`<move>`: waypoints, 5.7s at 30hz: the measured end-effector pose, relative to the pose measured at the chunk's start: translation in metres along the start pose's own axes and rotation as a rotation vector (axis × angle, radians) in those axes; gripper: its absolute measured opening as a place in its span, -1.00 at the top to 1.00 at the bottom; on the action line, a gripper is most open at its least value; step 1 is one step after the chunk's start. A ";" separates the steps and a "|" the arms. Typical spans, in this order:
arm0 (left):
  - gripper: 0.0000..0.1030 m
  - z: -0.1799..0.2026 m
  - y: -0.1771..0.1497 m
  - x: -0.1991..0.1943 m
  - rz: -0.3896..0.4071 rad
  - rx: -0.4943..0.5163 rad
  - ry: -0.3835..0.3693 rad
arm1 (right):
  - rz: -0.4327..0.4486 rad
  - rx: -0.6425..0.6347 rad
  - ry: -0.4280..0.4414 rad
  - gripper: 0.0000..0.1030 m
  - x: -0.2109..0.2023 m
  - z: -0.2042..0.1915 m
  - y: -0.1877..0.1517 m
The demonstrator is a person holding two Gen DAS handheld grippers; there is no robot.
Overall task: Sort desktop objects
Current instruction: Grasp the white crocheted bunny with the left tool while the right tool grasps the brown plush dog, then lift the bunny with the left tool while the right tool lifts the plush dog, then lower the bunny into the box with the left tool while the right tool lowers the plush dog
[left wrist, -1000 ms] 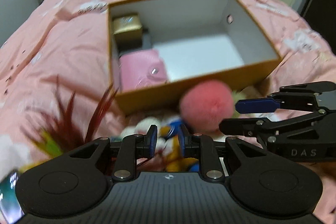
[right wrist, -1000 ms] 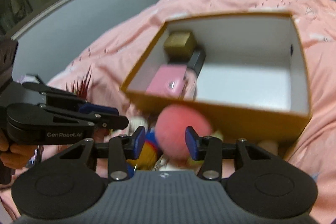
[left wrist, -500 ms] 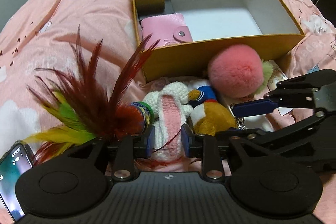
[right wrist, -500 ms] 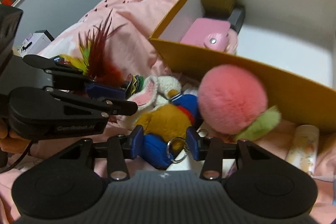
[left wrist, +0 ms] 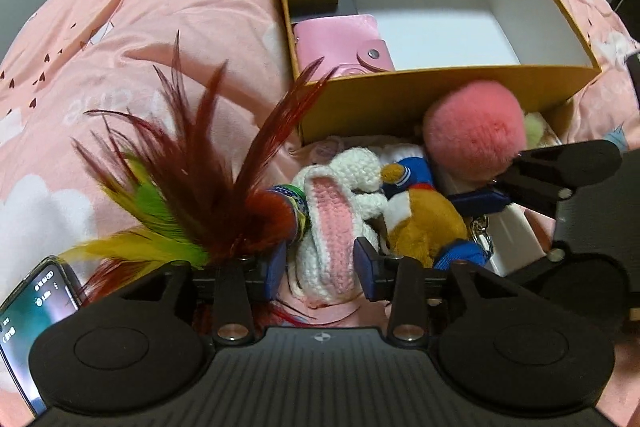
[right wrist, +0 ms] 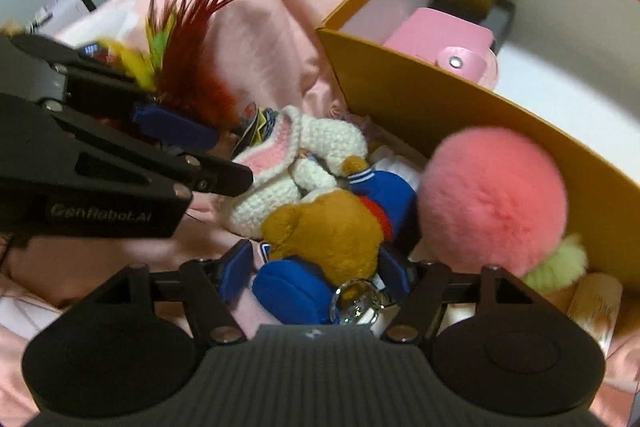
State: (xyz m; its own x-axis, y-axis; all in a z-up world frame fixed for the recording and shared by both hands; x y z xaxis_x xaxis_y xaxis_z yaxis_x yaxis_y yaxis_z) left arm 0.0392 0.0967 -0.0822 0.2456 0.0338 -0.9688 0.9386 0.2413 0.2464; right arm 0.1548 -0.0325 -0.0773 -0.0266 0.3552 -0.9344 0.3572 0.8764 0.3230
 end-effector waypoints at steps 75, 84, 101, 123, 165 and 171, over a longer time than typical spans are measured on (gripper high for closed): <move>-0.12 0.046 0.027 0.059 -0.188 -0.061 -0.218 | -0.002 0.404 0.200 -0.23 -0.049 0.111 -0.059; -0.04 0.051 0.022 0.019 -0.060 -0.051 -0.202 | 0.041 0.327 0.152 -0.14 -0.069 0.098 -0.064; -0.04 0.081 0.034 -0.062 0.177 -0.016 -0.346 | 0.251 0.336 0.159 -0.14 -0.155 0.104 -0.062; -0.05 0.037 0.098 -0.101 0.355 -0.082 -0.368 | 0.429 0.442 0.129 -0.14 -0.199 0.148 -0.032; -0.17 0.084 0.133 0.050 0.155 0.076 -0.176 | -0.038 0.377 0.017 -0.16 -0.051 0.200 0.048; -0.23 0.083 0.130 0.039 0.139 0.138 -0.177 | -0.095 0.325 0.026 -0.16 -0.050 0.197 0.050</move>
State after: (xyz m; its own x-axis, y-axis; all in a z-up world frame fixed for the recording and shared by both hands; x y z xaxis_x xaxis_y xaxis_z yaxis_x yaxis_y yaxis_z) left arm 0.1912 0.0488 -0.0856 0.4021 -0.1157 -0.9083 0.9139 0.1115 0.3904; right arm 0.3578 -0.0705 -0.0439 -0.0962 0.2893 -0.9524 0.6311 0.7577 0.1664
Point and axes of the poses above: each gripper's, at about its wrist camera, not at the fingertips, and x roughly the way its jaws point, z to its right, y to its top, the point moved 5 cm from there along x, roughly the way its jaws point, and after that the axes turned 9 degrees about -z, right-handed, at the moved point
